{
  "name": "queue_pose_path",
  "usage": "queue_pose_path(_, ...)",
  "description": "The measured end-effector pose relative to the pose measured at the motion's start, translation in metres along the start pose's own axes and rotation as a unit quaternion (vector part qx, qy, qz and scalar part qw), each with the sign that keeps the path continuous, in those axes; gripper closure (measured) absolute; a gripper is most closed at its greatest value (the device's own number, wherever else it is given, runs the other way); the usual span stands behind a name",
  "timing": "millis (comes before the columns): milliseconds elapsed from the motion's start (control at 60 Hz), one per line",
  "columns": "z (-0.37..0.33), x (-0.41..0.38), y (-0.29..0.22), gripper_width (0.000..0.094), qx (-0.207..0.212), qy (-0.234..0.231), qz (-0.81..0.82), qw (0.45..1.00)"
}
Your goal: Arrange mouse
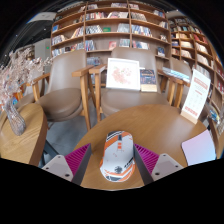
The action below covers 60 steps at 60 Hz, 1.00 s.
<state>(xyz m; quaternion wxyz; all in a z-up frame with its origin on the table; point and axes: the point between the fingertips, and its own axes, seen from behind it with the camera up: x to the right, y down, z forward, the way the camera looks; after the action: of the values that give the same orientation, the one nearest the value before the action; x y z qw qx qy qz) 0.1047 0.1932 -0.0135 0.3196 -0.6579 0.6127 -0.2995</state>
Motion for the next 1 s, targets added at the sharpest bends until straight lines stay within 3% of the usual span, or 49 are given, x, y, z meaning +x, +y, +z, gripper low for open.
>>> queue_pose_path(167,0.005,0.004,-0.003,0.0154,-0.006,0.006,0.004,1.000)
queue_pose_path(217,0.007,0.007,-0.004,0.0243,-0.010,0.012,0.008,1.000)
queue_pose_path(250,0.006,0.012,-0.004,0.0434,-0.011,0.018,0.011,1.000)
queue_pose_path(350,0.003,0.019,-0.003,0.0495,-0.022,0.022,0.026,0.999)
queue_pose_path(650,-0.090,0.070,-0.052,0.0521,0.032,-0.014,-0.006,0.999)
queue_pose_path(817,-0.136,0.166,-0.052,0.0521,0.041,0.015,-0.024,0.999)
queue_pose_path(1000,-0.133,0.270,-0.025,0.0521,0.036,0.063,-0.031,0.997)
